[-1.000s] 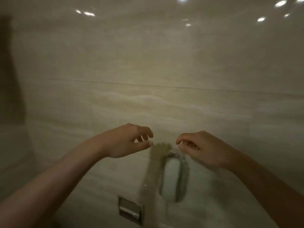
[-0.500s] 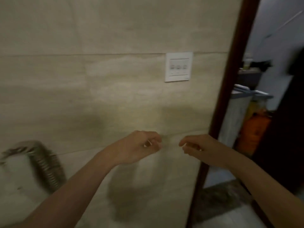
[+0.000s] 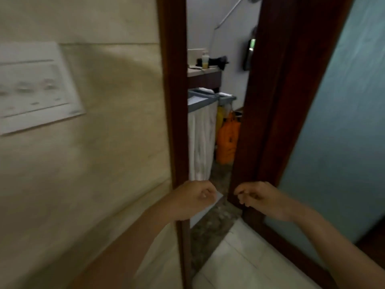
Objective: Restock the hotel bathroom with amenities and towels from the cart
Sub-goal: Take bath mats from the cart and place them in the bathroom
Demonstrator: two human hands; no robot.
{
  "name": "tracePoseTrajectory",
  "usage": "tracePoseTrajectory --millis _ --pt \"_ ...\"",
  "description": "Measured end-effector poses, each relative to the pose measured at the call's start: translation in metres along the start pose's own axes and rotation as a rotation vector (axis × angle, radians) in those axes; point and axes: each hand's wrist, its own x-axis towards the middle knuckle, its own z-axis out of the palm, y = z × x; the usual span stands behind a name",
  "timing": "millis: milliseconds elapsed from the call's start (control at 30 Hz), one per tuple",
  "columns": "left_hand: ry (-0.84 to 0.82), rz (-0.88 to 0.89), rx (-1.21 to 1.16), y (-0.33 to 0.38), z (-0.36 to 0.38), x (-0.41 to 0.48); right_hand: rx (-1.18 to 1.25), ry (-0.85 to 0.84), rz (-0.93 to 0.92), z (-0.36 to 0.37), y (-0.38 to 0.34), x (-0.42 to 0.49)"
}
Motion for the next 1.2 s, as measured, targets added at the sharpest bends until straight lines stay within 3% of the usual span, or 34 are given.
tracePoseTrajectory --millis 233,400,567,767,933,1200 --pt "-0.161 0.108 -0.028 0.007 0.027 0.114 -0.026 0.055 0.232 -0.034 0.076 0.02" --pt "-0.149 0.125 0.001 0.012 0.042 0.194 -0.026 0.089 0.302 -0.064 0.129 0.052" --pt "-0.104 0.061 0.054 0.011 0.053 0.279 -0.032 0.054 0.265 -0.099 0.197 0.109" --pt "-0.072 -0.138 0.04 0.002 0.041 0.371 0.034 -0.049 0.153 -0.158 0.264 0.187" --pt "0.058 -0.258 -0.031 -0.015 0.015 0.415 0.111 -0.106 -0.033 -0.185 0.279 0.257" --pt "0.243 -0.356 -0.045 -0.071 -0.045 0.457 0.273 -0.174 -0.104 -0.179 0.289 0.386"
